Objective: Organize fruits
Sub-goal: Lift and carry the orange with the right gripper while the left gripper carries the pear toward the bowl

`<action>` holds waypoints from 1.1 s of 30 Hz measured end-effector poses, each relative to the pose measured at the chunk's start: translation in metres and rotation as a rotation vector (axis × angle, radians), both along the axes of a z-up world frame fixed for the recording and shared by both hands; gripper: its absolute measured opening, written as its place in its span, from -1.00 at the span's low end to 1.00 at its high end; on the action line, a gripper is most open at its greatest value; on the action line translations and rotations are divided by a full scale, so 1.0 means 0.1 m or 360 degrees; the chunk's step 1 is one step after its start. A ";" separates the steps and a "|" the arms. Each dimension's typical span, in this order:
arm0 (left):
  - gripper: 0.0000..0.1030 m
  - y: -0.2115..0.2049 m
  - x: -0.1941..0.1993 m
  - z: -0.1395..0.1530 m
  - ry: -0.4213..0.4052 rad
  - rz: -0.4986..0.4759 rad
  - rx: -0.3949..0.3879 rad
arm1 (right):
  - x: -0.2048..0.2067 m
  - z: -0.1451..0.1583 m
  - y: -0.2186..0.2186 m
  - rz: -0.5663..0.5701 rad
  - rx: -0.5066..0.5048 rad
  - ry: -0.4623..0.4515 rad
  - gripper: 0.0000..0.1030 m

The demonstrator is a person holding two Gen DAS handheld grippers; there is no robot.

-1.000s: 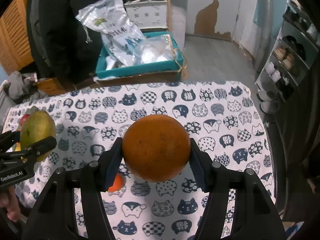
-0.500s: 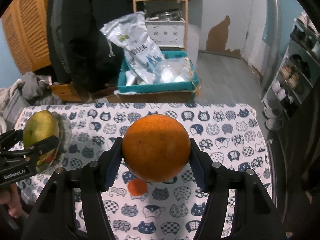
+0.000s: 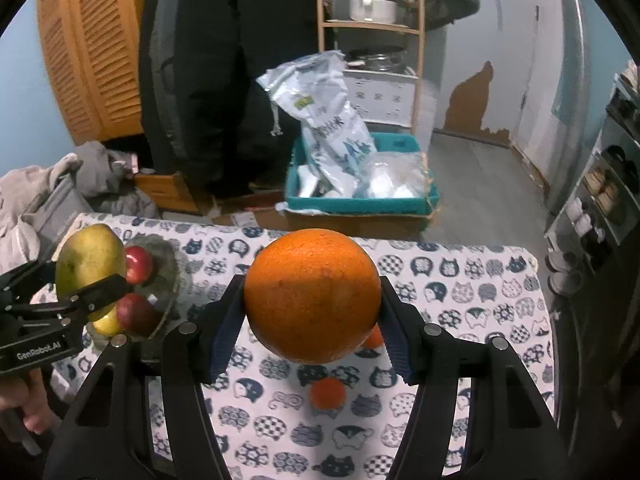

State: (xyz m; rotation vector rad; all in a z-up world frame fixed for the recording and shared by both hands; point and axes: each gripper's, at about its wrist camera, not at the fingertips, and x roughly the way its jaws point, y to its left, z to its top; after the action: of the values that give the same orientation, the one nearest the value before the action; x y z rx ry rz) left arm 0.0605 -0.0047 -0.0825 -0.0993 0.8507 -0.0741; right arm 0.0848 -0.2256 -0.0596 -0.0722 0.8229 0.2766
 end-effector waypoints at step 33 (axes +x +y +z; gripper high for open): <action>0.42 1.52 -0.12 -0.42 0.0126 0.0425 -0.0048 | 0.44 -0.38 1.76 0.0386 0.0027 0.0161 0.23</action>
State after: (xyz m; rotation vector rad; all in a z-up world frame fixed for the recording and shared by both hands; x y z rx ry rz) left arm 0.0480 0.1475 -0.1247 -0.2447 0.9086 0.1685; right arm 0.1287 -0.0492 -0.0978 -0.1434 0.9133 0.5188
